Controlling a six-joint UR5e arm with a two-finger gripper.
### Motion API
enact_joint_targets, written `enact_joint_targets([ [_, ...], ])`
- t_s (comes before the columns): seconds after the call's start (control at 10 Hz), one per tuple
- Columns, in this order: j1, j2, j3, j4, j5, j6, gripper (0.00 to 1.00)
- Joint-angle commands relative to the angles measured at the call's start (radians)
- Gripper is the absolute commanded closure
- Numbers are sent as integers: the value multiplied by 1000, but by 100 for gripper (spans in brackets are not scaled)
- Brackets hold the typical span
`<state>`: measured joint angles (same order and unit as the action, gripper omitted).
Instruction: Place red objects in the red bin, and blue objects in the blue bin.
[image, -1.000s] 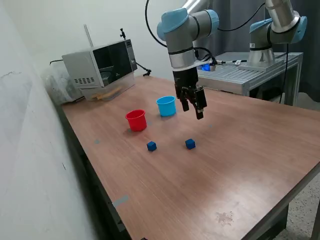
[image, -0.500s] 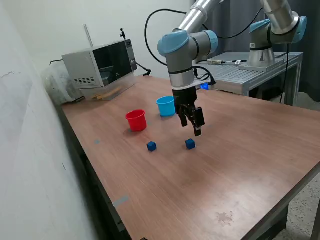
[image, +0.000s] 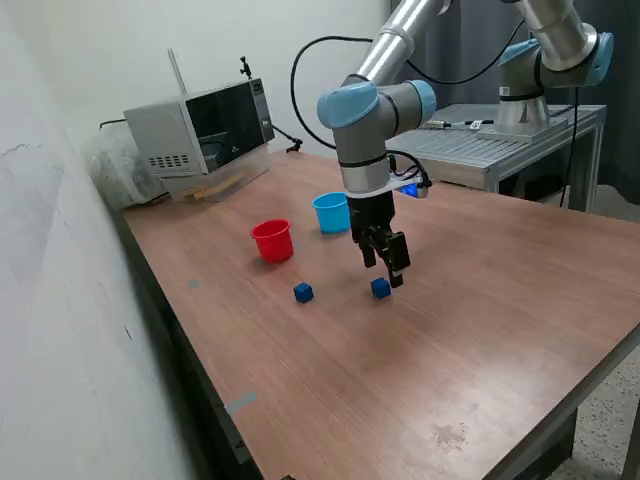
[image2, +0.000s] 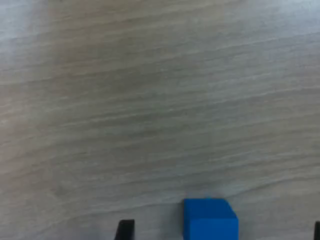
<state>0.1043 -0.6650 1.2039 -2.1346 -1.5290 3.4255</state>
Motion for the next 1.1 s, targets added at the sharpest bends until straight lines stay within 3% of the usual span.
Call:
enact_joint_targets([
  [0.0,0,7,0,-10,0,0,0],
  [0.3,0,19,-4,-11,-2,0,0],
  [0.4,0,21,-4,-11,-6,0,100],
  [1.0,-2,-11,-9,-10,-8,-2,100],
])
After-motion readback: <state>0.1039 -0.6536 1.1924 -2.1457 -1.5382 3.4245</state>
